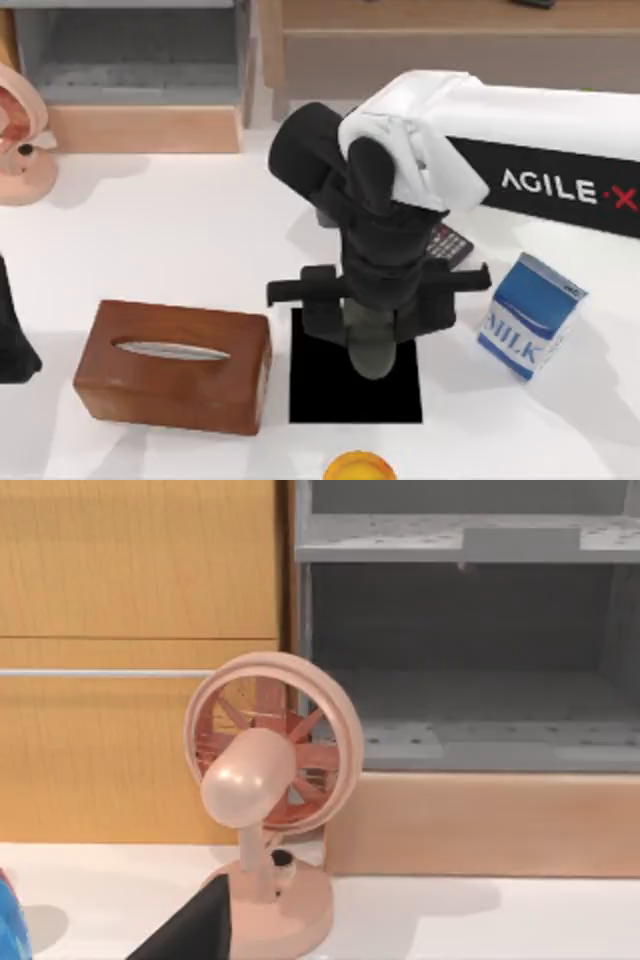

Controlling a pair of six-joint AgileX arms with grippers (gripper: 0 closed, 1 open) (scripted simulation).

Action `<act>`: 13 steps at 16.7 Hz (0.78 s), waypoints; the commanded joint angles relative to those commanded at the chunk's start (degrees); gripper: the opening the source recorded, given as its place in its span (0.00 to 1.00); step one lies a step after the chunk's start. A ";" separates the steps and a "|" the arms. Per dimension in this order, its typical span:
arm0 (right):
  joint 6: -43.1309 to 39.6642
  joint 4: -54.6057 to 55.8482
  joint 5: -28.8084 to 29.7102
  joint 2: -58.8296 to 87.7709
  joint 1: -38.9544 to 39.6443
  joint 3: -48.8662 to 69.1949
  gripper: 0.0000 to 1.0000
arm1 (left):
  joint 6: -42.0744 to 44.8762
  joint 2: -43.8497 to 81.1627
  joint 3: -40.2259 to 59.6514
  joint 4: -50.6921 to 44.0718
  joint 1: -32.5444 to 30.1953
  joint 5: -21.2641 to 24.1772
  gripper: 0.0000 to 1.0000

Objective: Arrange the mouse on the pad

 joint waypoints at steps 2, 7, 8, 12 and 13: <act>1.53 1.20 -0.05 1.32 -0.14 -0.32 0.00 | 0.00 0.00 0.00 0.00 0.00 0.00 1.00; 5.18 4.09 -0.94 4.26 0.57 -0.03 0.00 | 0.00 0.00 0.00 0.00 0.00 0.00 1.00; 5.33 4.26 -1.00 4.51 0.64 -0.15 0.00 | 0.00 0.00 0.00 0.00 0.00 0.00 1.00; 5.33 4.26 -1.00 4.51 0.64 -0.15 0.00 | 0.00 0.00 0.00 0.00 0.00 0.00 1.00; 5.33 4.26 -1.00 4.51 0.64 -0.15 0.08 | 0.00 0.00 0.00 0.00 0.00 0.00 1.00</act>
